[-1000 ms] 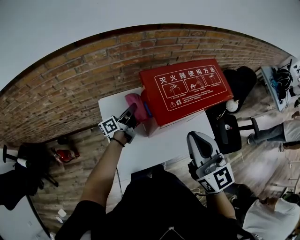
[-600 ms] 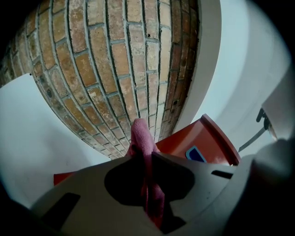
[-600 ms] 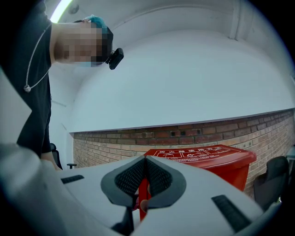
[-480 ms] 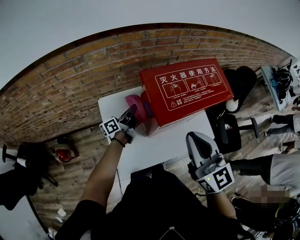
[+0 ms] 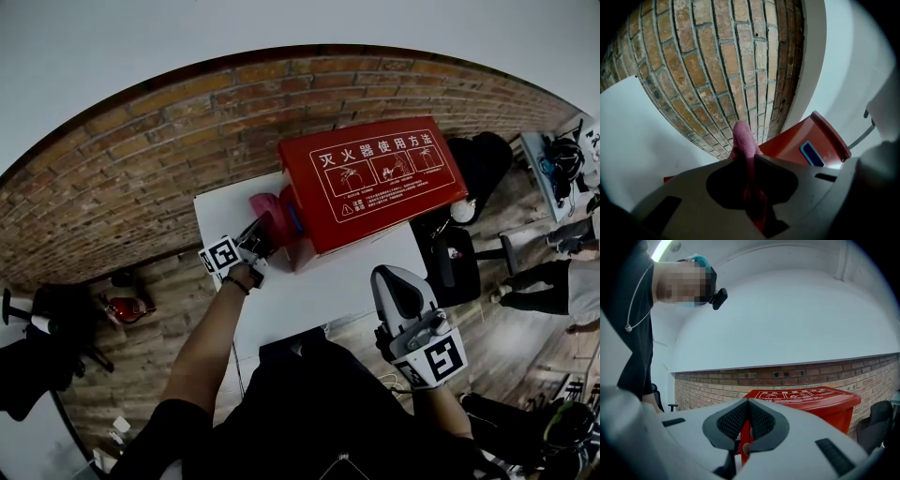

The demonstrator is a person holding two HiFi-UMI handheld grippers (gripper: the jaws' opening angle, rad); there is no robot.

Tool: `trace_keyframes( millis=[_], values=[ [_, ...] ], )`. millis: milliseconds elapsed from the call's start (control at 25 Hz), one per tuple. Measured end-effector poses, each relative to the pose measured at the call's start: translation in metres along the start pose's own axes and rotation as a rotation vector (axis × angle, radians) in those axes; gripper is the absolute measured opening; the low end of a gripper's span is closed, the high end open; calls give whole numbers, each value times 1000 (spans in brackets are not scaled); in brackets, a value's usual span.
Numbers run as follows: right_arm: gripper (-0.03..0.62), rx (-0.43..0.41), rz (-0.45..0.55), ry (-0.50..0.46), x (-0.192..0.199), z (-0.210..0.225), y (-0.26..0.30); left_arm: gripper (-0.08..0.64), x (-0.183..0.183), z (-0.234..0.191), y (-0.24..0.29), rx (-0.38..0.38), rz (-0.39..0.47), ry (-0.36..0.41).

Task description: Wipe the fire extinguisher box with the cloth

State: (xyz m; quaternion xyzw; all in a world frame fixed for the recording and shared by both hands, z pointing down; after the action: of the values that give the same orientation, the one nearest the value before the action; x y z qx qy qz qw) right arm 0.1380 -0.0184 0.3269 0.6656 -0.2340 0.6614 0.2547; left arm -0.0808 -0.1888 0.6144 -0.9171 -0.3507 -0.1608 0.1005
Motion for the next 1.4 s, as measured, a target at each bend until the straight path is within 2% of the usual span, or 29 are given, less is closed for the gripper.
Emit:
trace_keyframes(
  millis=[1080, 1400],
  values=[
    [20, 9, -30, -21, 6, 5, 7, 89, 19, -43, -2, -66, -24, 5],
    [20, 15, -29, -16, 6, 8, 7, 89, 27, -58, -3, -94, -41, -15]
  ],
)
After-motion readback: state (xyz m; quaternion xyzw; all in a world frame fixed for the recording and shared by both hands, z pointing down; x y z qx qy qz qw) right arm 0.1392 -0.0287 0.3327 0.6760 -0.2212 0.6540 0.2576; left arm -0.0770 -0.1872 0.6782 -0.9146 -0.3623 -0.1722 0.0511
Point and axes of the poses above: the fingertips, and each gripper's own axes: y forward along the fingers, z to its right, x out of its underside, the point moved 4 cm from there along -y, backward along the fingers, and after that the axes turned 1 degree about -x, right-handed, at the moved point
